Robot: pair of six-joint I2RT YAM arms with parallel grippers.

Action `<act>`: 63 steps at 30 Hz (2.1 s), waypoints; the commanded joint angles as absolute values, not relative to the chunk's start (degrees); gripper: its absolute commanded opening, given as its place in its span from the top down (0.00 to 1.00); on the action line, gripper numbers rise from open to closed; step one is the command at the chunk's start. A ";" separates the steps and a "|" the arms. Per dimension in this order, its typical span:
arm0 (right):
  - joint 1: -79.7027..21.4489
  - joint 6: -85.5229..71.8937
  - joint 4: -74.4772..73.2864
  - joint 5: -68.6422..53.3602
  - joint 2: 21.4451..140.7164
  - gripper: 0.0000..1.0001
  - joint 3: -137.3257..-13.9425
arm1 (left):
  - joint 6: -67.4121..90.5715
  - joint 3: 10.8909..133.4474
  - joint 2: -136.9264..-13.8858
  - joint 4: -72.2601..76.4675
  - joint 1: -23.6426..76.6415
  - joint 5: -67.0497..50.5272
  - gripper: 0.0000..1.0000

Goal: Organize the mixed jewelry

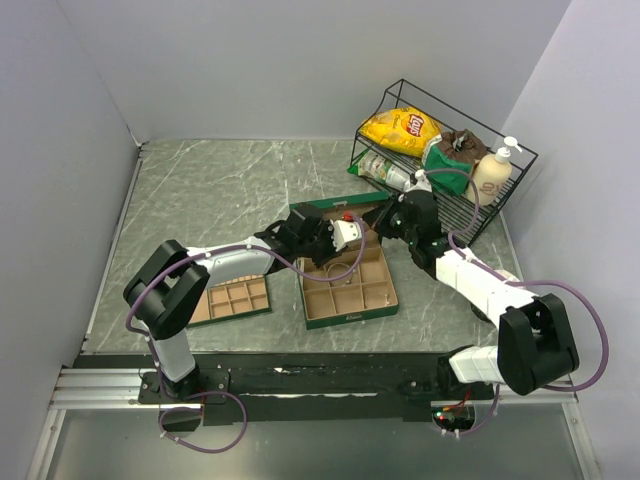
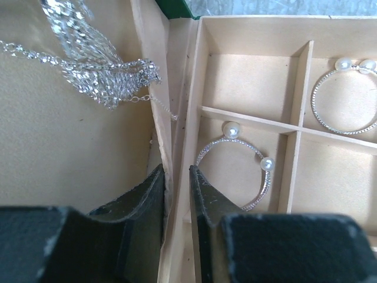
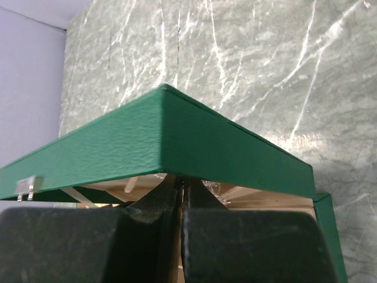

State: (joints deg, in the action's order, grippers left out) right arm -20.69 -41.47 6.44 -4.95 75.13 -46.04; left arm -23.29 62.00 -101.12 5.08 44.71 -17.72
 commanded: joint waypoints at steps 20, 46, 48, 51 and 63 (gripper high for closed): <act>-23.20 -37.35 4.31 -0.09 76.64 1.00 -45.09 | -23.11 65.83 -102.57 2.02 45.53 -22.76 0.77; -23.12 -34.28 0.79 1.67 71.02 0.57 -44.91 | -22.85 66.01 -102.13 1.58 45.53 -21.80 0.78; -23.29 -34.54 1.23 -0.61 70.40 0.57 -44.30 | -22.94 66.18 -102.13 1.41 45.53 -21.80 0.78; -23.20 -35.94 2.55 -3.76 70.40 0.57 -42.72 | -23.03 66.27 -102.30 1.49 45.53 -21.80 0.79; -23.29 -40.52 5.80 -7.56 75.49 0.60 -40.87 | -22.76 66.97 -102.66 1.23 45.53 -21.80 0.80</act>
